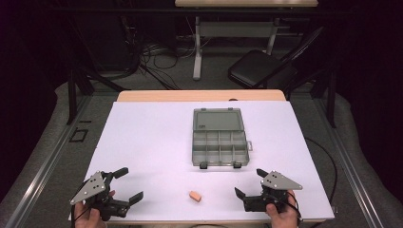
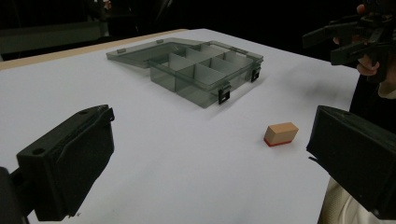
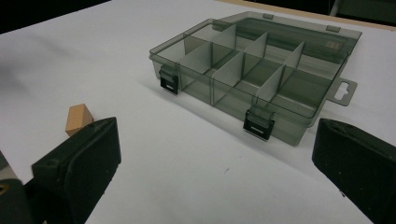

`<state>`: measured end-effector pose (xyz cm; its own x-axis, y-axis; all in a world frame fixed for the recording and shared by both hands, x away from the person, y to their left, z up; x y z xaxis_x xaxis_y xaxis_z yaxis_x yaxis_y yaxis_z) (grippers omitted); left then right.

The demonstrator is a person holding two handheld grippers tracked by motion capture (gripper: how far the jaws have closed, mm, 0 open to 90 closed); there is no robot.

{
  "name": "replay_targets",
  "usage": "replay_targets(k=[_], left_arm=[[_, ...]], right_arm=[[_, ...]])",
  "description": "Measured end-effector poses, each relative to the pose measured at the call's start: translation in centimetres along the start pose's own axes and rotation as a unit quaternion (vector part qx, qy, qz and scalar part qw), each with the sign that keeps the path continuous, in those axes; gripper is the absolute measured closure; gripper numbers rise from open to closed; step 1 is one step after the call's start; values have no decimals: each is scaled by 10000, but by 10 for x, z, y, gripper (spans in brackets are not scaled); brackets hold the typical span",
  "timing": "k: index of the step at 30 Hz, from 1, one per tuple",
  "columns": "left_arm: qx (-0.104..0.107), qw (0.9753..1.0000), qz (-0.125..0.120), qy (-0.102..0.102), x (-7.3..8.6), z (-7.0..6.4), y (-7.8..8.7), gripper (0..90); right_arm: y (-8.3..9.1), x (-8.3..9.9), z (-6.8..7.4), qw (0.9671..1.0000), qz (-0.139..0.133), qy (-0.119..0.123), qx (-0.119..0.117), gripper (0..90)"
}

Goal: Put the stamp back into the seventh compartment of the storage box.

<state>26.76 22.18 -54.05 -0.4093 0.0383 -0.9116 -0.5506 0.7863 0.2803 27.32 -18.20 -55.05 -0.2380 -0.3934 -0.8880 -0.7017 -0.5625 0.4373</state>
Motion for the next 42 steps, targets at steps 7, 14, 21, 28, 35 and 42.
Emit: replay_targets(k=[7, 14, 21, 28, 35, 42], left_arm=[[-69, 10000, 15, 1, 1, 1, 3, 5], [-66, 10000, 49, -9, 1, 0, 3, 5], [-73, 10000, 14, -4, 2, 0, 3, 5], [-61, 10000, 8, 7, 2, -1, 4, 5], [-63, 10000, 48, -5, 2, -1, 4, 5], [-78, 10000, 38, 3, 2, -1, 3, 5]], right_arm=[[-6, -3, 5, 9999, 57, 92, -95, 10], [-10, -6, 7, 9996, 123, 140, -195, 9], [-16, -10, 15, 9987, 250, 198, -390, 10], [-25, -15, 30, 9969, 325, 356, -619, 10], [-33, -18, 40, 9951, 455, 443, -763, 10], [-43, -22, 49, 9932, 620, 557, -809, 0]])
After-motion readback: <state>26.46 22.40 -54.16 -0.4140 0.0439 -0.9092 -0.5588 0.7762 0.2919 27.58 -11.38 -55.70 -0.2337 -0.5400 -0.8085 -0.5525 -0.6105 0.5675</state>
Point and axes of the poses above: each handheld gripper's, and its own axes: y roughly backward along the jaws, x roughly out of its underside, z roughly to its left, the point moved 6 cm from there along -y, roughly forward along the jaws, and after that the axes turned 12 degrees about y, right-handed, at the moved point
